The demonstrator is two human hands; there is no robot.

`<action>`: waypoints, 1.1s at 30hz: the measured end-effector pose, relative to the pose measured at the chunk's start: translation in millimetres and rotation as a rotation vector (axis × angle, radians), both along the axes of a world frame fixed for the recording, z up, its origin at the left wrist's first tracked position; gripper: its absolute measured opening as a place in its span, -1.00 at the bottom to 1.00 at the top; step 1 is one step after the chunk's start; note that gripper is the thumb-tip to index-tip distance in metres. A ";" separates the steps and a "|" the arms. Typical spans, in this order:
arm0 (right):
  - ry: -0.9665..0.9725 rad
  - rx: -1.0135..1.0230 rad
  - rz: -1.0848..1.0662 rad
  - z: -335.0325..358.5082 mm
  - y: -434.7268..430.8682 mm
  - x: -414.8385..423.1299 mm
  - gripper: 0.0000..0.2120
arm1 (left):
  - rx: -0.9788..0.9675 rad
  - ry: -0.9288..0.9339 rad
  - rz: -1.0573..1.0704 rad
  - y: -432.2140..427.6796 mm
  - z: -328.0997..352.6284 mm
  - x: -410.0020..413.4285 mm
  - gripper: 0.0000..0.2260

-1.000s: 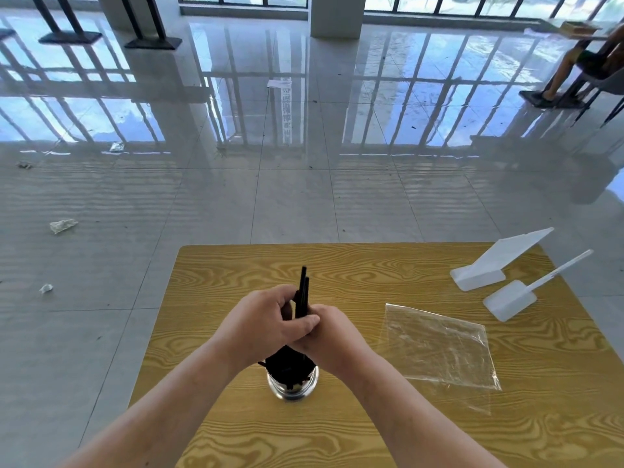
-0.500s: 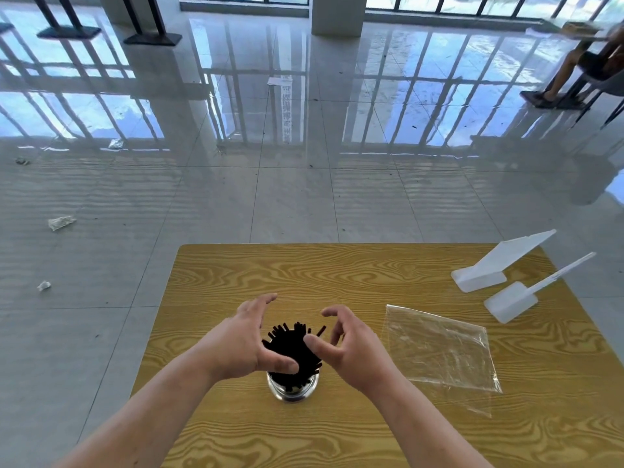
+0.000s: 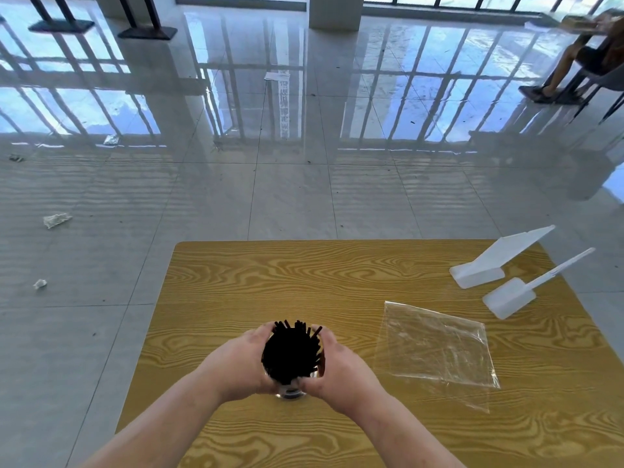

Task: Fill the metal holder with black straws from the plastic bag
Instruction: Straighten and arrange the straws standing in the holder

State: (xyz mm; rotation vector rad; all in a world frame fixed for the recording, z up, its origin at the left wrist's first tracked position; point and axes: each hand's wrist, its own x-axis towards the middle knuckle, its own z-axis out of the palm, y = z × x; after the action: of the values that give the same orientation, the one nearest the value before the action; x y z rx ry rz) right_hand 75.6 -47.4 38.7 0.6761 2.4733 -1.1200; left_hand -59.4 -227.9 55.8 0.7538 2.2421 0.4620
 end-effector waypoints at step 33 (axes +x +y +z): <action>0.265 0.172 0.152 88.1 10.5 -37.9 -0.91 | 0.101 0.091 -0.018 26.0 20.6 8.1 -0.67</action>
State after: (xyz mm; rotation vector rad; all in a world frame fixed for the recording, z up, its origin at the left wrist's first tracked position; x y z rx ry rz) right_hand 37.7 -36.9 126.8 0.3973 2.8154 -1.0039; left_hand -51.3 -201.9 76.3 0.8622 2.3083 0.5458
